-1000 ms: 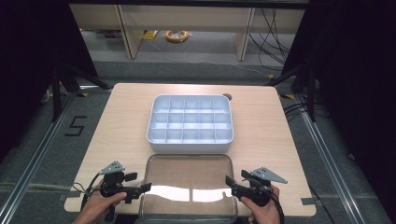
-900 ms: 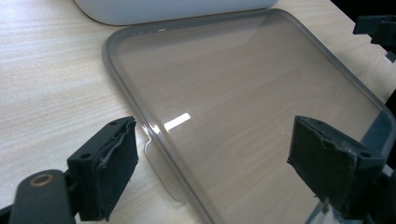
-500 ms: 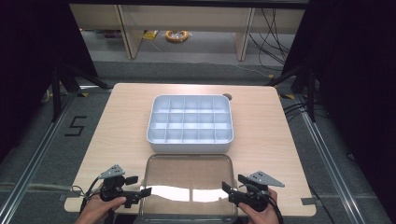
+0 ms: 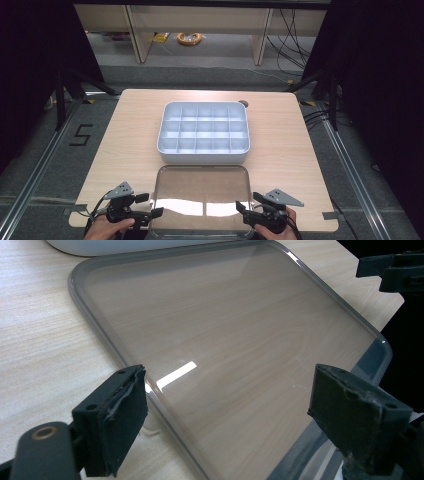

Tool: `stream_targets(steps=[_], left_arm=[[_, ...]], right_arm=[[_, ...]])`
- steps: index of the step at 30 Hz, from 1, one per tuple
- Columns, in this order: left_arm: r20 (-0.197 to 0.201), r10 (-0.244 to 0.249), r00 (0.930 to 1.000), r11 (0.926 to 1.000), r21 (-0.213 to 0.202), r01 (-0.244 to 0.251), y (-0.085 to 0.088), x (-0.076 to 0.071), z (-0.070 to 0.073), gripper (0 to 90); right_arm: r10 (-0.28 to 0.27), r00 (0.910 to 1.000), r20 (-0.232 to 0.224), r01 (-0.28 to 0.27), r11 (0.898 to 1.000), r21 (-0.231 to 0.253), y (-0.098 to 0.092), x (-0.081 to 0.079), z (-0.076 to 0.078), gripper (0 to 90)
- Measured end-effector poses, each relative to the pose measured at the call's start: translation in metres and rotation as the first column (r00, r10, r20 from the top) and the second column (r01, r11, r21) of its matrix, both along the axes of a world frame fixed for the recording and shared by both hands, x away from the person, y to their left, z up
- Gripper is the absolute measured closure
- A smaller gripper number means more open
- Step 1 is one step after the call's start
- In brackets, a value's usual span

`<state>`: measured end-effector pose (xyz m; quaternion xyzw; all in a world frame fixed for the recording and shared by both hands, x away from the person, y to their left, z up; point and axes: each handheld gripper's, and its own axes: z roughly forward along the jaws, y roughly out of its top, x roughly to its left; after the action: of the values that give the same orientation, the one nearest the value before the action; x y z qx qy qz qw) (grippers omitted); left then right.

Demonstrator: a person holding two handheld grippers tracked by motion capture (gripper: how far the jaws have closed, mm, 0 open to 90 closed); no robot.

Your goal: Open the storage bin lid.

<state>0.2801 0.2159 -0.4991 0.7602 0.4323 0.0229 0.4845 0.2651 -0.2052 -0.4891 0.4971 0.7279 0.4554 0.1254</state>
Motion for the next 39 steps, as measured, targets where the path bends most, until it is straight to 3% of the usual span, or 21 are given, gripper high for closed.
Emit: stream_targets(steps=[3, 8, 11, 12, 13, 15, 16, 17, 18, 22, 23, 28, 31, 39], left_arm=[[-0.005, 0.001, 1.0000, 1.0000, 0.002, -0.001, 0.000, -0.002, 0.000, 14.6], [0.000, 0.001, 1.0000, 1.0000, 0.000, -0.001, 0.000, -0.005, 0.000, 14.6], [0.009, 0.003, 1.0000, 1.0000, 0.007, -0.003, 0.001, -0.007, 0.000, 14.6], [0.012, 0.000, 0.9999, 0.9999, 0.011, 0.000, 0.001, -0.008, 0.001, 14.6], [0.012, 0.000, 0.9999, 0.9999, 0.011, 0.000, 0.001, -0.008, 0.001, 14.6], [0.007, -0.003, 1.0000, 0.9999, 0.011, 0.003, 0.002, -0.009, 0.001, 14.6], [0.009, -0.013, 0.9999, 0.9998, 0.013, 0.012, 0.003, -0.011, 0.001, 14.7], [0.009, -0.013, 0.9999, 0.9998, 0.013, 0.012, 0.003, -0.011, 0.001, 14.7], [0.016, -0.005, 0.9999, 1.0000, 0.006, 0.005, 0.004, -0.013, 0.000, 14.6], [0.021, -0.006, 0.9998, 1.0000, -0.003, 0.006, 0.007, -0.015, 0.001, 14.6], [0.016, -0.005, 0.9999, 1.0000, 0.001, 0.005, 0.009, -0.017, 0.001, 14.6], [0.002, -0.011, 0.9999, 0.9999, 0.003, 0.011, 0.010, -0.022, -0.001, 14.6], [-0.003, -0.016, 0.9999, 0.9998, 0.008, 0.016, 0.010, -0.023, -0.002, 14.6], [0.004, -0.005, 1.0000, 1.0000, 0.003, 0.005, 0.011, -0.025, -0.002, 14.7]], right_arm=[[-0.012, 0.9994, -0.031, 0.012, 1.000, 0.016, 0.001, -0.004, 0.001, 25.5], [0.025, 0.9996, 0.014, -0.025, 1.000, 0.000, 0.000, -0.004, -0.002, 24.3], [0.091, 0.9959, 0.002, -0.091, 0.996, 0.005, 0.005, -0.009, -0.003, 23.3], [0.079, 0.9967, -0.020, -0.079, 0.997, -0.014, 0.008, -0.012, -0.003, 23.2], [0.095, 0.9954, 0.003, -0.095, 0.995, -0.036, 0.008, -0.011, -0.004, 23.0], [0.103, 0.9947, 0.006, -0.103, 0.994, -0.027, 0.008, -0.013, -0.004, 22.6], [0.093, 0.9952, -0.030, -0.094, 0.995, -0.029, 0.011, -0.018, -0.003, 22.5], [0.117, 0.9930, 0.017, -0.116, 0.991, -0.060, 0.009, -0.016, -0.005, 22.4], [0.123, 0.9924, 0.004, -0.122, 0.991, -0.050, 0.008, -0.017, -0.005, 22.1], [0.101, 0.9949, -0.002, -0.101, 0.993, -0.067, 0.007, -0.021, -0.004, 21.5], [0.102, 0.9948, 0.001, -0.101, 0.994, -0.047, 0.007, -0.023, -0.005, 21.1], [0.103, 0.9947, -0.011, -0.103, 0.994, -0.040, 0.005, -0.027, -0.006, 20.5], [0.100, 0.9948, -0.016, -0.101, 0.993, -0.059, 0.005, -0.029, -0.006, 20.5], [0.130, 0.9912, -0.023, -0.131, 0.990, -0.053, 0.005, -0.033, -0.009, 20.2]])
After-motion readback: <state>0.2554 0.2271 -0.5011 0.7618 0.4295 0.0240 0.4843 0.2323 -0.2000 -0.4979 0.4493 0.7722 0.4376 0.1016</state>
